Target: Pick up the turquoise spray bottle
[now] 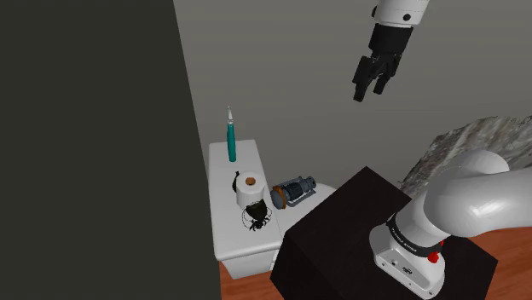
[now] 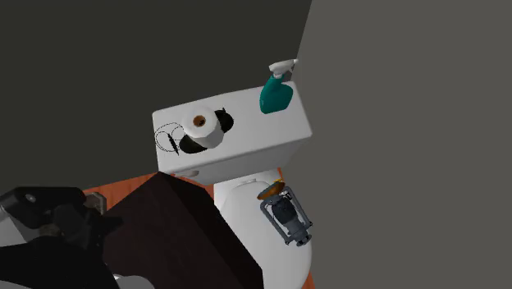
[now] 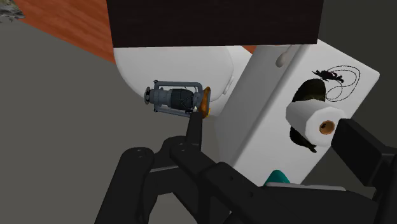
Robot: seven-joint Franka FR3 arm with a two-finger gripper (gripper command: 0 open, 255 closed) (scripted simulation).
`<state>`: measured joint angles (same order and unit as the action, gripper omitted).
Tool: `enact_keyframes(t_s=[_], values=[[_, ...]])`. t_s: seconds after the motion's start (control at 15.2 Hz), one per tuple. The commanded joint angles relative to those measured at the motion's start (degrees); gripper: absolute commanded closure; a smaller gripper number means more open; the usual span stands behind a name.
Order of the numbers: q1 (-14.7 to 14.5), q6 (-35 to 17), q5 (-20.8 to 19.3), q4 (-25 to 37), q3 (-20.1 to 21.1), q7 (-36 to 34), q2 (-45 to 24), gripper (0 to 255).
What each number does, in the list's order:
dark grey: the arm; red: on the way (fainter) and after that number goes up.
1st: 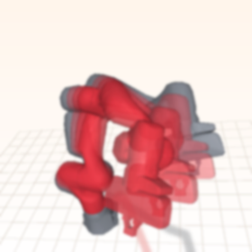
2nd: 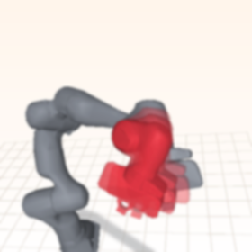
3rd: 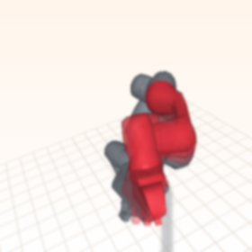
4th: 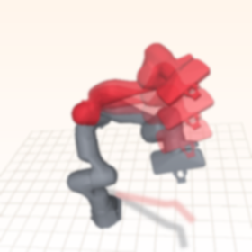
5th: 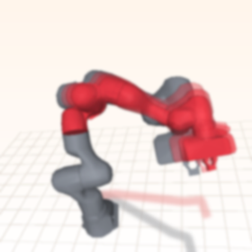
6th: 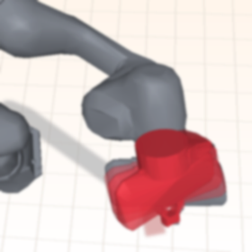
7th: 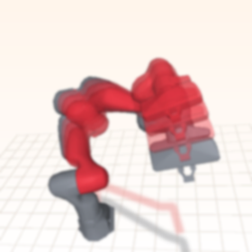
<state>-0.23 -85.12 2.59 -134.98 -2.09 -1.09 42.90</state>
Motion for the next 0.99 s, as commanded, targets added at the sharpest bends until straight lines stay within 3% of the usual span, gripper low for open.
enact_keyframes(t_s=[0.0,0.53,0.92], values=[[0.0,0.0,0.0,0.0,0.0,0.0,0.0,0],[-1.5,-14.1,2.0,0.4,6.3,-7.0,-11.8,0],[-2.0,-23.2,1.2,4.3,10.6,-12.6,-22.8,0]])
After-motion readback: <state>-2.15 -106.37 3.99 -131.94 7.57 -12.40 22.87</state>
